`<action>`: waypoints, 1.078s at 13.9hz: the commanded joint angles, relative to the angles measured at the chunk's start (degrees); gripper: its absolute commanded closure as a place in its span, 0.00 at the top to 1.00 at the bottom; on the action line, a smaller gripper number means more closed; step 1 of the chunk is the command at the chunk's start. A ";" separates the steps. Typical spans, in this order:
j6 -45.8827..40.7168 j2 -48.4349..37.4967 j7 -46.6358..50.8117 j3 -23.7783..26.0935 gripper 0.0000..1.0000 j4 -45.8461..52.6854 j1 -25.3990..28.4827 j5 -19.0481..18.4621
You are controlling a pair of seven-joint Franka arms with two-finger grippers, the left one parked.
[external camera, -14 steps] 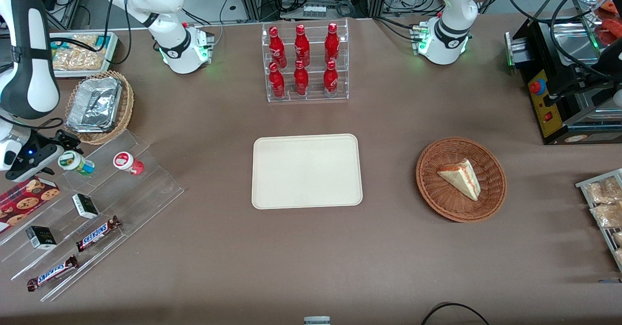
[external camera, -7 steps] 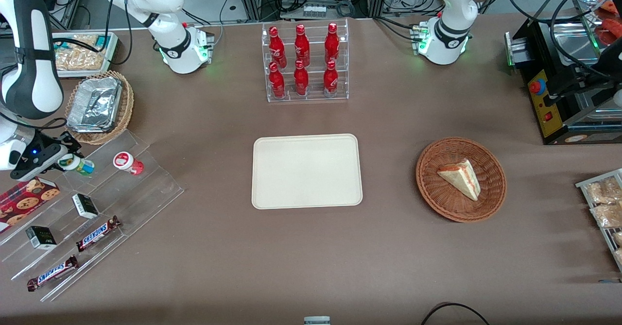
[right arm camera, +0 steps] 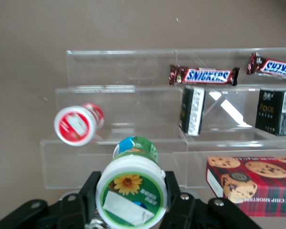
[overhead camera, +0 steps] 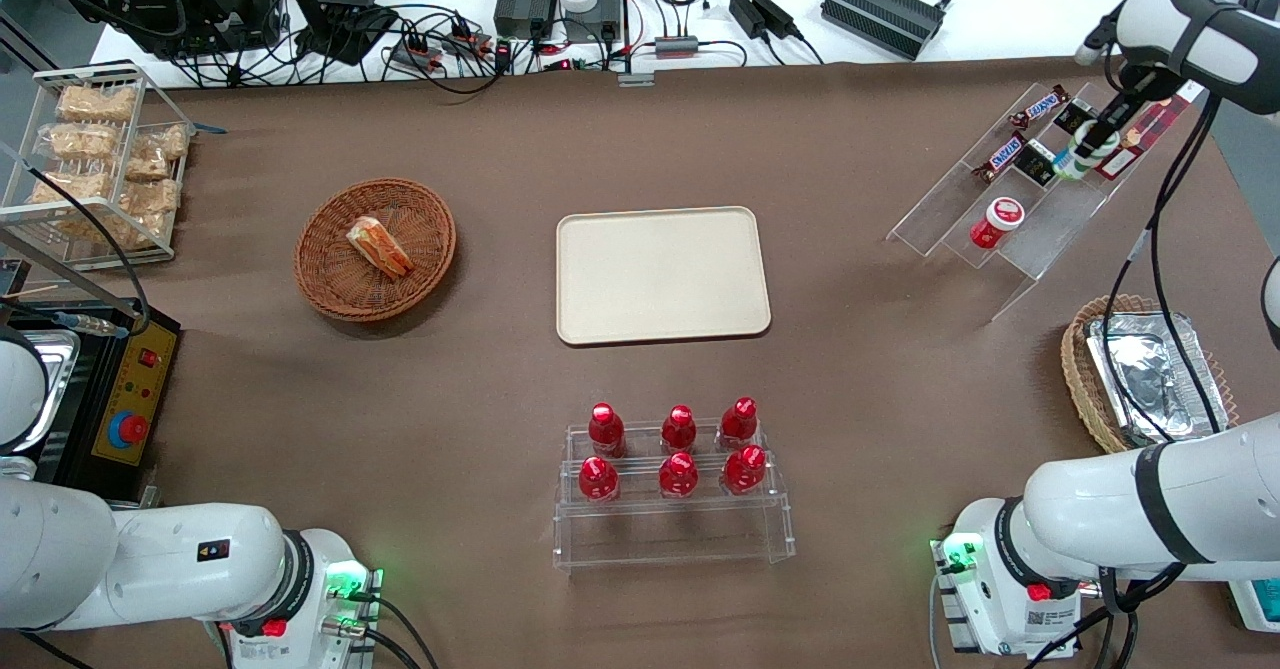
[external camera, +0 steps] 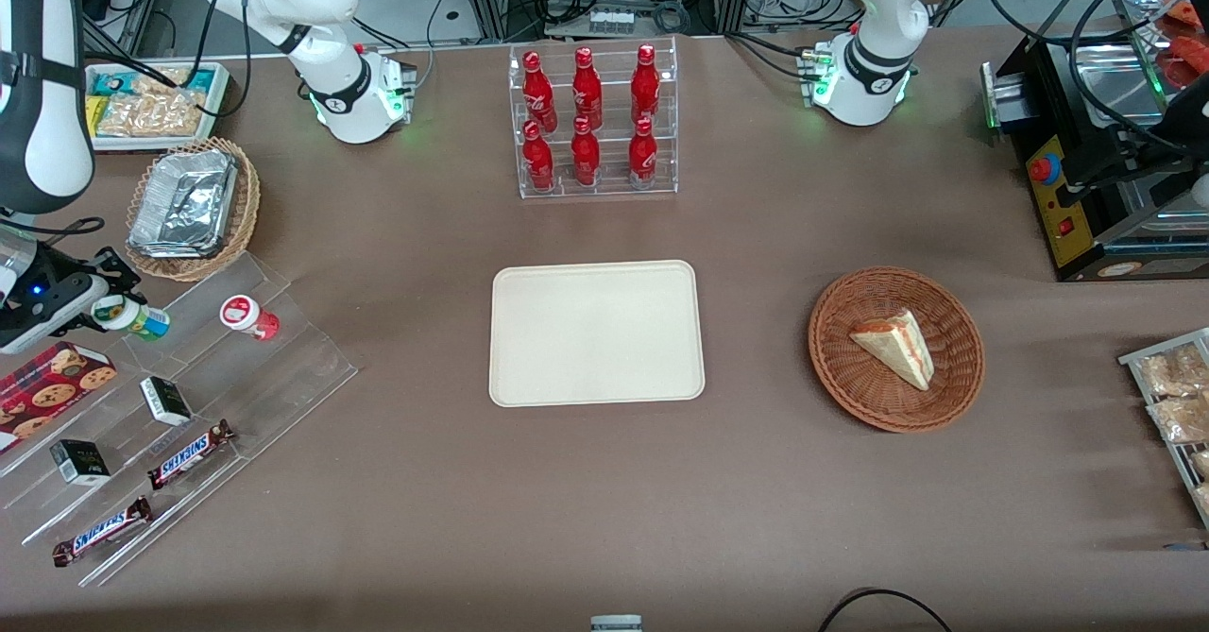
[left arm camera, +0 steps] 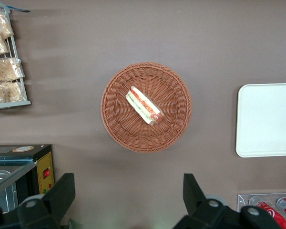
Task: Place green gum on tray
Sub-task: 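Lift the green gum tub and carry it over the cream tray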
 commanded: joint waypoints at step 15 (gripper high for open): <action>-1.46 21.67 63.88 -0.04 0.00 16.07 37.17 5.65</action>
